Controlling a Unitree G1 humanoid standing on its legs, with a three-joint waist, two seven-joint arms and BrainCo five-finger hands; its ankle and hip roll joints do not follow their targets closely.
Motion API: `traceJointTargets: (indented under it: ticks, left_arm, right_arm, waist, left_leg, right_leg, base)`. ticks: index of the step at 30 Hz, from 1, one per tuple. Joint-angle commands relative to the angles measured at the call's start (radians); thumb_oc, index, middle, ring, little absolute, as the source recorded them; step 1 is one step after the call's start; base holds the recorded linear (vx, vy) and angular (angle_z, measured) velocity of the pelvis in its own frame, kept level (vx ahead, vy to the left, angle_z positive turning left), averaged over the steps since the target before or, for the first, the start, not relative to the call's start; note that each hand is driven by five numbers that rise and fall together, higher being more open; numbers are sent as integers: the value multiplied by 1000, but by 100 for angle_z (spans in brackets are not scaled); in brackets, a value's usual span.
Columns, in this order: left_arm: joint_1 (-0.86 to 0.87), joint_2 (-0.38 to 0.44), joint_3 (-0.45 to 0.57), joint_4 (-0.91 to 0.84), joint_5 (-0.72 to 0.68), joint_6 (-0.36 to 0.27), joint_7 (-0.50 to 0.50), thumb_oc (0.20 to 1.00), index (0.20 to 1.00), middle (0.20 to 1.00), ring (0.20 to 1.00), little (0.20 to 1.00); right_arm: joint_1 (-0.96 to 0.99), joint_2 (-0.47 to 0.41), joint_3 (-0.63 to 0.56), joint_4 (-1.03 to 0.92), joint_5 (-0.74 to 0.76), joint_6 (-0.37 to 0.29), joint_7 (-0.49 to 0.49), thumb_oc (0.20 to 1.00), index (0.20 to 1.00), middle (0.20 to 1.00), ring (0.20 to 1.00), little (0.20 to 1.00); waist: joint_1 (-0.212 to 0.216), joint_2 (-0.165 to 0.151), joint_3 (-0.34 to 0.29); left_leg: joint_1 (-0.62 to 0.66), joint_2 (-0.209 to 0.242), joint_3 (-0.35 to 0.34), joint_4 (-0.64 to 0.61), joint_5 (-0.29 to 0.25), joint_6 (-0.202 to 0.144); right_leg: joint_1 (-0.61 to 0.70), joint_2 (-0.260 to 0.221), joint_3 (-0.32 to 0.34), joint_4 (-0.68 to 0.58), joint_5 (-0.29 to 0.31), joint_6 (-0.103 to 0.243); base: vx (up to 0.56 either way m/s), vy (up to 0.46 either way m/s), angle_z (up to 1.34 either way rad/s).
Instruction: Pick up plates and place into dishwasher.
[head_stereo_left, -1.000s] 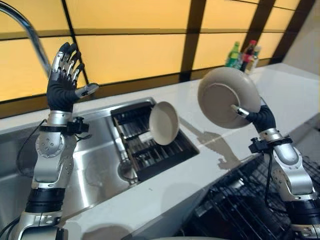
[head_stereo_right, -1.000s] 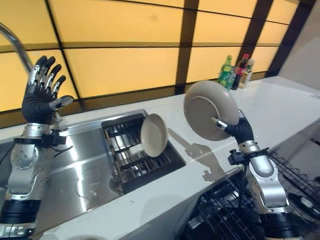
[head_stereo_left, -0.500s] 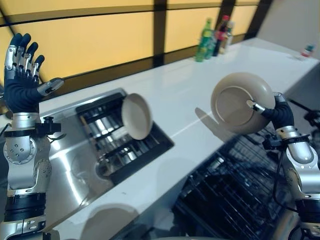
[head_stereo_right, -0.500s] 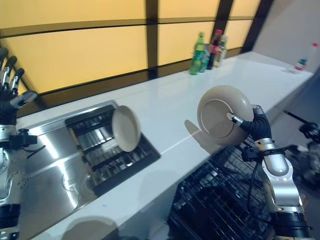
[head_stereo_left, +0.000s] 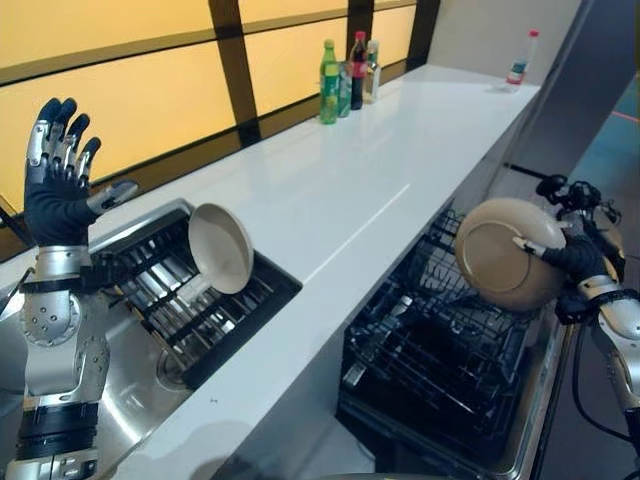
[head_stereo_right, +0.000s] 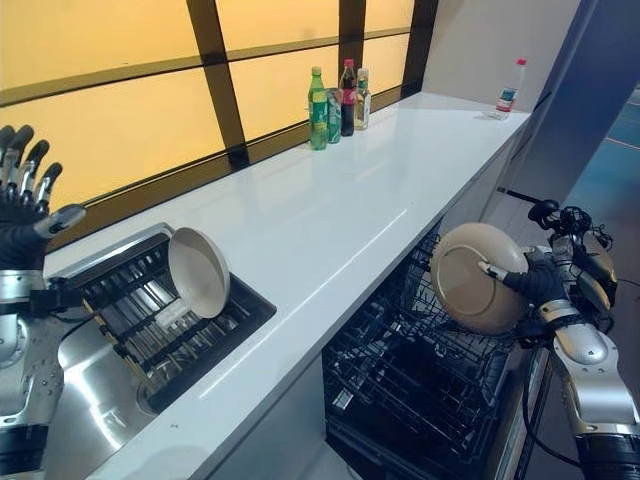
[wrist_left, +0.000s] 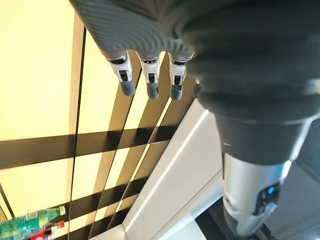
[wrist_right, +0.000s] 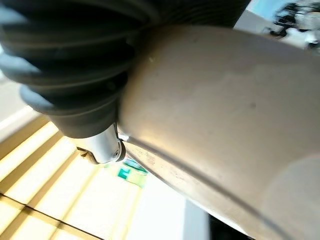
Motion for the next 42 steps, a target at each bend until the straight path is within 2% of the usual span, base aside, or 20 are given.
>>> traceJointTargets:
  ticks: [1, 6, 14, 18, 30, 36, 42]
  left_arm:
    - [-3, 40, 24, -19, 35, -56, 18, 1000, 1000, 1000, 1000, 1000]
    - [-31, 37, 1, -30, 74, -32, 58, 1000, 1000, 1000, 1000, 1000]
    - [-44, 45, -39, -25, 91, -22, 65, 1000, 1000, 1000, 1000, 1000]
    - [-46, 60, -51, -27, 91, -12, 65, 1000, 1000, 1000, 1000, 1000]
    - [-127, 111, -101, -24, 78, 6, 102, 1000, 1000, 1000, 1000, 1000]
    - [-121, 111, -113, -42, 81, 18, 93, 1000, 1000, 1000, 1000, 1000]
    - [-85, 92, -111, -68, 92, 37, 92, 1000, 1000, 1000, 1000, 1000]
  right_arm:
    - [-43, -66, 41, 12, -39, -12, 121, 200, 200, 200, 200, 200]
    - [-45, -76, 112, 58, -54, -18, 220, 200, 200, 200, 200, 200]
    - [-40, -51, 225, 125, -92, -14, 278, 200, 200, 200, 200, 200]
    - [-26, -35, 265, 165, -104, -26, 256, 200, 200, 200, 200, 200]
    - [-104, -41, 372, 302, -120, 7, 235, 200, 200, 200, 200, 200]
    - [-73, -35, 391, 331, -171, 0, 254, 200, 200, 200, 200, 200]
    - [-18, -6, 399, 304, -230, 1, 226, 200, 200, 200, 200, 200]
  waist:
    - [6, -23, -45]
    - [10, -13, -26]
    - [34, -2, -8]
    - [48, 3, 13]
    - [71, 32, 91]
    - [77, 37, 92]
    - [76, 42, 77]
  left_leg:
    - [-115, 36, -6, -58, 48, -38]
    - [-122, 26, 0, -78, 57, -45]
    - [-115, 15, -11, -117, 72, -50]
    - [-129, 5, -26, -106, 71, -50]
    - [-217, -15, -64, -90, 86, -54]
    - [-219, -19, -76, -88, 87, -55]
    - [-180, -16, -80, -107, 89, -53]
  right_leg:
    - [44, -24, -73, -45, 31, 31]
    - [14, -33, -99, -65, 56, 43]
    - [34, -32, -138, -79, 56, 51]
    - [42, -34, -153, -84, 58, 53]
    - [27, -42, -170, -126, 80, 61]
    - [39, -58, -179, -132, 81, 71]
    - [61, -66, -187, -132, 77, 73]
  base:
    - [-3, 127, -7]
    - [-50, 116, -5]
    - [33, 43, 9]
    - [32, -8, 16]
    - [-25, -22, 11]
    - [75, -8, 7]
    - [98, 19, 4]
